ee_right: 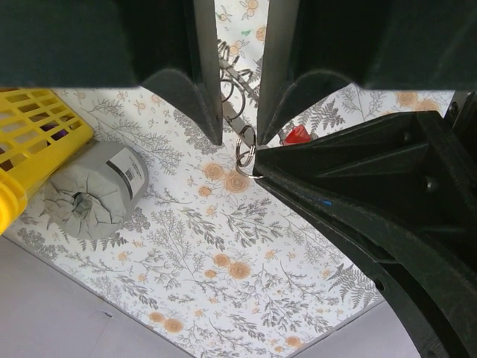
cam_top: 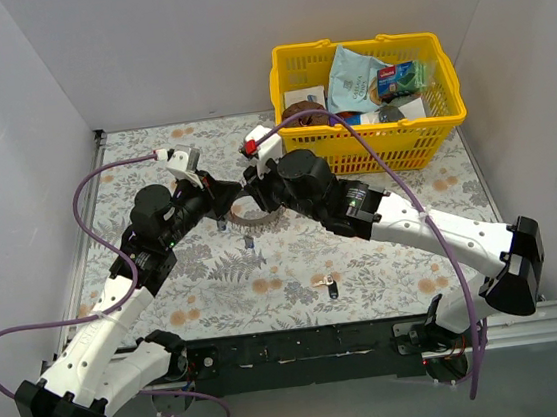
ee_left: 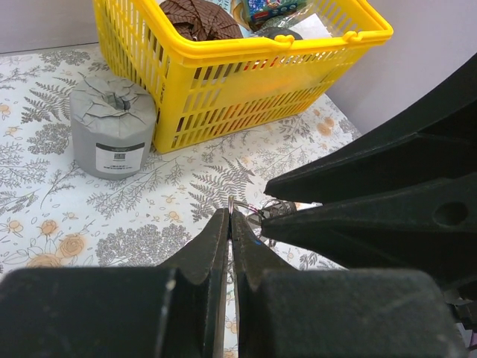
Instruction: Put the keys on the keyring
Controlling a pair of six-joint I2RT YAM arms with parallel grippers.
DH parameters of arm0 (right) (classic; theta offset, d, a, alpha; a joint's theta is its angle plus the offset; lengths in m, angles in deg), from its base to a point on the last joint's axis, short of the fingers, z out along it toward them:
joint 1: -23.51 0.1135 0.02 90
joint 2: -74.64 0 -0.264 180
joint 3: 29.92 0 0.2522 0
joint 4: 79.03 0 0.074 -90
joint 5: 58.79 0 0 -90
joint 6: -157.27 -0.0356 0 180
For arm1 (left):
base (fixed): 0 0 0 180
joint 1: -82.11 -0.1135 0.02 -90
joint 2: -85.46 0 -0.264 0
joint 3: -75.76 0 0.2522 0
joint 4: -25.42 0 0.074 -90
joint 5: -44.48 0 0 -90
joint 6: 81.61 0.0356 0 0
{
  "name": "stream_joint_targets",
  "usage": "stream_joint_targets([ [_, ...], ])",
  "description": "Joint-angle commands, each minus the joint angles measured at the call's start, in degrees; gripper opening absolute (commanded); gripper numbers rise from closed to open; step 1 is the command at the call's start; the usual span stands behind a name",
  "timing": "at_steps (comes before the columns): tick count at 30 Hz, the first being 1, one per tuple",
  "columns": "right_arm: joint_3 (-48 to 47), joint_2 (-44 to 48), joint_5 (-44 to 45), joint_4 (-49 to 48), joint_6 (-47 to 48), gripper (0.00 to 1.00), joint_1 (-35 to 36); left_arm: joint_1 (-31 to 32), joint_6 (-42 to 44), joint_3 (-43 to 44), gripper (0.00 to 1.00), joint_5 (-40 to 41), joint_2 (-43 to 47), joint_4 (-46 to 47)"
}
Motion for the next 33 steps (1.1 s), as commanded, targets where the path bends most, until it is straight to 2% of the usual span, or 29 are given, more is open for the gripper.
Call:
stream_joint_targets([
  [1, -0.89, -0.69, 1.05, -3.59, 0.89, 0.29, 0.32, 0.27, -0.68, 2.93, 0.00, -0.80, 1.36, 1.22],
  [9, -1.16, -2.01, -0.27, -3.32, 1.15, 0.01, 0.40, 0.27, -1.04, 2.84, 0.00, -1.33, 1.80, 1.30],
  [33, 8.68, 7.04, 1.58, -7.98, 0.45, 0.01, 0.32, 0.27, -3.85, 0.56, 0.00, 2.01, 3.21, 0.43],
])
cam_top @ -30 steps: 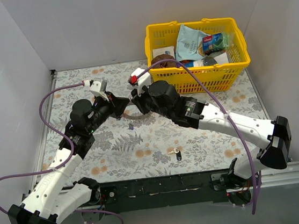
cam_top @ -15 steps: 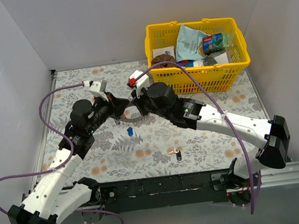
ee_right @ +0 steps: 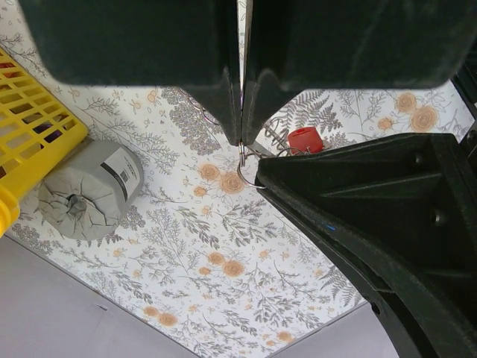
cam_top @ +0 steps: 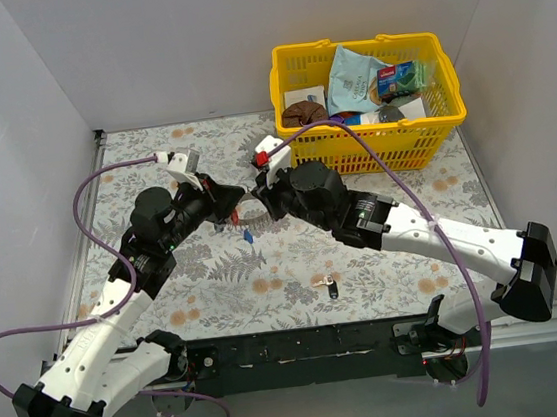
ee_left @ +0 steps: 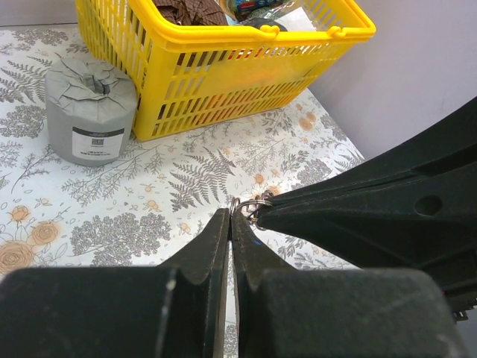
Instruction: Put the keys on the keyring
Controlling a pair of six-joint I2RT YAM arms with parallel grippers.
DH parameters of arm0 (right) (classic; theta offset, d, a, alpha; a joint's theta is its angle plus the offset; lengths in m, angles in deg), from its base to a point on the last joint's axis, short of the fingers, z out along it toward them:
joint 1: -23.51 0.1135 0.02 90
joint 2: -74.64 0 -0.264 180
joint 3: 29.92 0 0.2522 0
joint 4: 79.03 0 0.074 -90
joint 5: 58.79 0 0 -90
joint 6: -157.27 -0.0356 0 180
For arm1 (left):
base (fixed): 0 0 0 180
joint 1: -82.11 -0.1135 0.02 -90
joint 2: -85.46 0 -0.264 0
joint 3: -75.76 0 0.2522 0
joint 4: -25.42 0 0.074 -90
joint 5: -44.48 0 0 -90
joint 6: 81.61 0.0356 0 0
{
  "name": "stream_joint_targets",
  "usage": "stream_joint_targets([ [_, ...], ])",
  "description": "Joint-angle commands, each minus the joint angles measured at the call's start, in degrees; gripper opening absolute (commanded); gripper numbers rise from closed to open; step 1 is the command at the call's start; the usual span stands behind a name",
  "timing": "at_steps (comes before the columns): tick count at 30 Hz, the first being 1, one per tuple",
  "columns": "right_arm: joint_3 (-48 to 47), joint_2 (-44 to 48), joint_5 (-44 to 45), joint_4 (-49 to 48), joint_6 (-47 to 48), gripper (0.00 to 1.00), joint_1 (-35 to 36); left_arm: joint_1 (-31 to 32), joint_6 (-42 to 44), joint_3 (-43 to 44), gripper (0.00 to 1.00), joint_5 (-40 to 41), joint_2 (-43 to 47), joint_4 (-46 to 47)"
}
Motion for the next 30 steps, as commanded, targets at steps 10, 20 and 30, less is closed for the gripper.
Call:
stream_joint_targets([
  [10, 3.37, 4.93, -1.87, -4.56, 0.19, 0.01, 0.10, -0.37, -1.27, -0.57, 0.00, 2.18, 2.55, 2.57],
  [20, 10.83, 11.17, -8.12, -12.91, 2.21, 0.01, 0.10, -0.37, -1.80, -1.44, 0.00, 2.10, 2.38, 3.71],
  [30, 13.21, 14.42, -10.93, -15.73, 2.65, 0.01, 0.01, -0.37, -3.56, -4.08, 0.00, 1.92, 3.70, 6.17],
])
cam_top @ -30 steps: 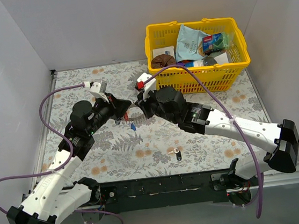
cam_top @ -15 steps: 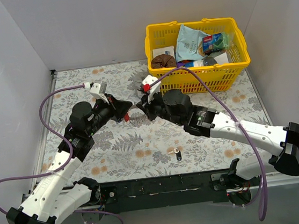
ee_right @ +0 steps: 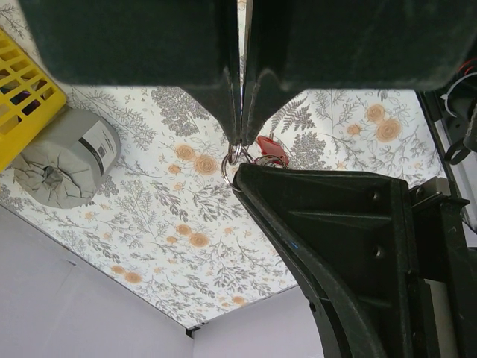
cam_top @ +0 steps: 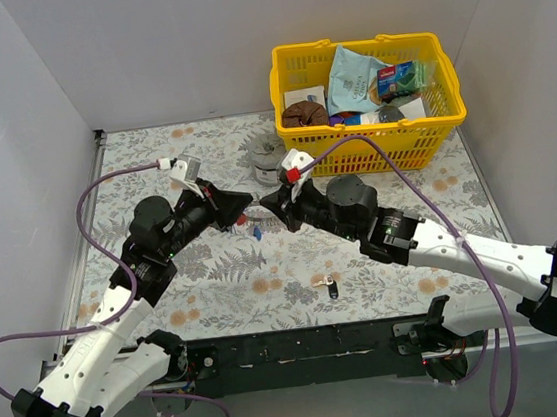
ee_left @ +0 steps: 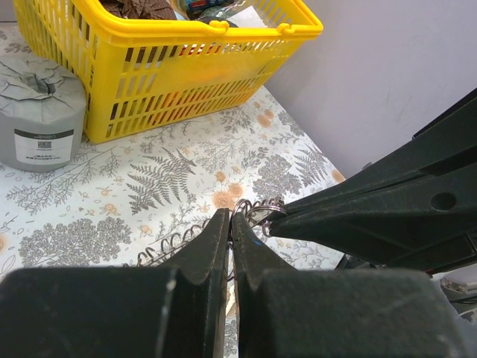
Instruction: Put the keys on the keyring
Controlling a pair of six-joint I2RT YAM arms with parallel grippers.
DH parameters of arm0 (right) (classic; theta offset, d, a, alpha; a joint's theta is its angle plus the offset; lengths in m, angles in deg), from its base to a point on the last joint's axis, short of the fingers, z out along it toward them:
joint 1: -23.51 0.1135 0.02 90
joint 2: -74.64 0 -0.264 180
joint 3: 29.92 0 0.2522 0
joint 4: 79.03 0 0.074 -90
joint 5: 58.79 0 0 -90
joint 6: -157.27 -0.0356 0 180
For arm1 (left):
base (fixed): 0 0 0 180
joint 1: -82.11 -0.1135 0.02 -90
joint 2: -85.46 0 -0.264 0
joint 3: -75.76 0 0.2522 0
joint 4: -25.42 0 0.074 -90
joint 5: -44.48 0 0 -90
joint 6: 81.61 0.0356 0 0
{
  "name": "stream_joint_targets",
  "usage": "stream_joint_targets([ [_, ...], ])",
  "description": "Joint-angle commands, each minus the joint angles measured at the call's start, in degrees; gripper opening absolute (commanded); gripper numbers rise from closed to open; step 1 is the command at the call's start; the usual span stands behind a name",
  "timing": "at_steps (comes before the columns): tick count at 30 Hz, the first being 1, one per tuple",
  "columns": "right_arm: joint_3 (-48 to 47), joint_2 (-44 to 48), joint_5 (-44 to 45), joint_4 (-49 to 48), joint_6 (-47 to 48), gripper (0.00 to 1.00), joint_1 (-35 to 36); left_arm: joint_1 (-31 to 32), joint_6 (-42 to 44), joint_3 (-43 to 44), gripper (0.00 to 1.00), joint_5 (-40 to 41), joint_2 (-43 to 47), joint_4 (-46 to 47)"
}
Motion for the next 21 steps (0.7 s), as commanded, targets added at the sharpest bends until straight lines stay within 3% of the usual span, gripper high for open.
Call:
stream_joint_targets([
  [1, 0.36, 4.06, -2.95, -5.10, 0.82, 0.01, 0.21, -1.50, -0.08, -1.50, 0.00, 6.01, 1.55, 2.46],
  [21, 3.96, 8.46, -3.57, -8.45, -0.15, 0.01, -0.50, -1.50, -0.79, -2.56, 0.00, 7.24, 2.35, 4.65],
])
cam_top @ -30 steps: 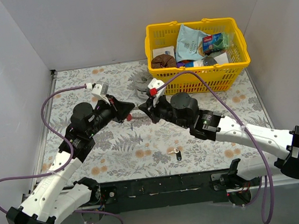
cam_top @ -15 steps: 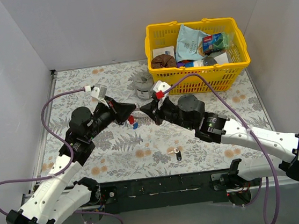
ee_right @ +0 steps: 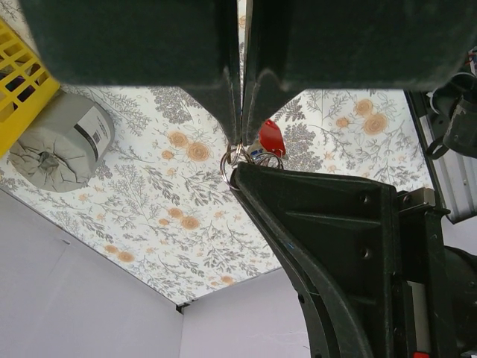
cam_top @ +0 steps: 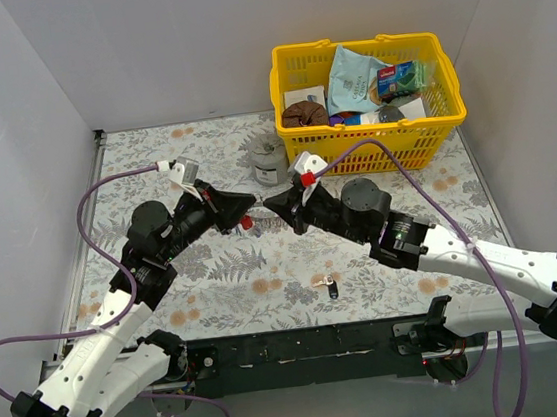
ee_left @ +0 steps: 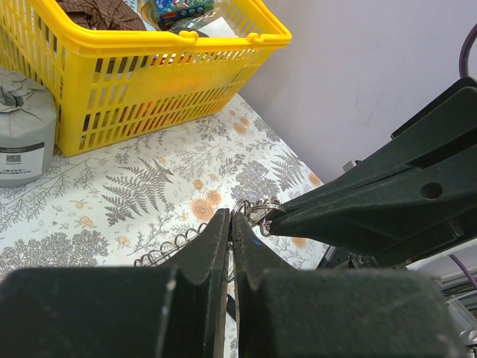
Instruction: Put the keys on the keyring
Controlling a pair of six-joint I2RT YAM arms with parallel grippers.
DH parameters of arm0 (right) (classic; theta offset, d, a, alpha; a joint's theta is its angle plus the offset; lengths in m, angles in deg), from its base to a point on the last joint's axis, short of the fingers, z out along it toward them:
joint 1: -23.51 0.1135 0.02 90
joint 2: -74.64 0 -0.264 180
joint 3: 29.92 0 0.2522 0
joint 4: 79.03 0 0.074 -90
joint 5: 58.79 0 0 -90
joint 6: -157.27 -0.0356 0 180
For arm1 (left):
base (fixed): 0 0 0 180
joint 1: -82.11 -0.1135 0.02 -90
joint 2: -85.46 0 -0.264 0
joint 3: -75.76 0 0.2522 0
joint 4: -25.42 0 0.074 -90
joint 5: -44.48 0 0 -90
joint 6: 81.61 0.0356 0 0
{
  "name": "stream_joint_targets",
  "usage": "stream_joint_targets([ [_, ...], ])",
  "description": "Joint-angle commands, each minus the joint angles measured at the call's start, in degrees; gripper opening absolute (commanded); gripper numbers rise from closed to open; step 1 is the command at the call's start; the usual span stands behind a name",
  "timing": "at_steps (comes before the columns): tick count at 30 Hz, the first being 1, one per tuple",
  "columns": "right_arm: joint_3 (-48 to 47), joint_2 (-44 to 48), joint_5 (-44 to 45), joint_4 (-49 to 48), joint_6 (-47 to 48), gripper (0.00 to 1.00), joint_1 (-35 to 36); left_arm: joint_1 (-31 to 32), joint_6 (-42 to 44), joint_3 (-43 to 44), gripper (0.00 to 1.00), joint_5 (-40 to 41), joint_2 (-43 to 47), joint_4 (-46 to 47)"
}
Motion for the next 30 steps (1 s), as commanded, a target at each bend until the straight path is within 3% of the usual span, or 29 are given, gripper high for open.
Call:
stream_joint_targets([
  [1, 0.35, 4.59, -1.05, -4.32, -0.46, 0.01, -0.54, -1.81, 1.75, -0.35, 0.00, 9.75, 0.86, -0.02],
  [12, -1.84, -0.84, -2.02, -0.72, -1.16, 0.01, -0.89, -1.81, 2.89, -0.52, 0.00, 6.15, -2.03, 0.50],
  [22, -4.91, -12.10, -13.08, 0.95, -2.83, 0.01, -1.16, -1.81, 6.49, -1.32, 0.00, 3.07, -6.17, 0.24],
  [23, -5.18, -12.45, -13.53, 1.39, -2.83, 0.04, -1.16, -1.81, 7.02, -1.23, 0.00, 3.07, -7.04, -0.11],
  [25, -5.18, -12.46, -13.80, 1.57, -3.00, 0.20, -1.16, -1.81, 8.25, -1.75, 0.00, 1.94, -7.84, -0.38],
  [26, -4.83, -11.59, -13.54, 1.22, -3.09, 0.40, -1.24, -1.81, 9.64, -1.84, 0.00, 1.41, -8.45, -0.46],
  [29, -3.34, -9.57, -11.78, 0.78, -3.79, 0.66, -1.77, -1.81, 12.19, -2.37, 0.00, -1.14, -11.00, -0.90],
  [30, -2.90, -9.04, -11.60, 0.69, -4.41, 0.70, -2.12, -1.81, 12.64, -2.37, 0.00, -1.49, -12.40, -1.25],
])
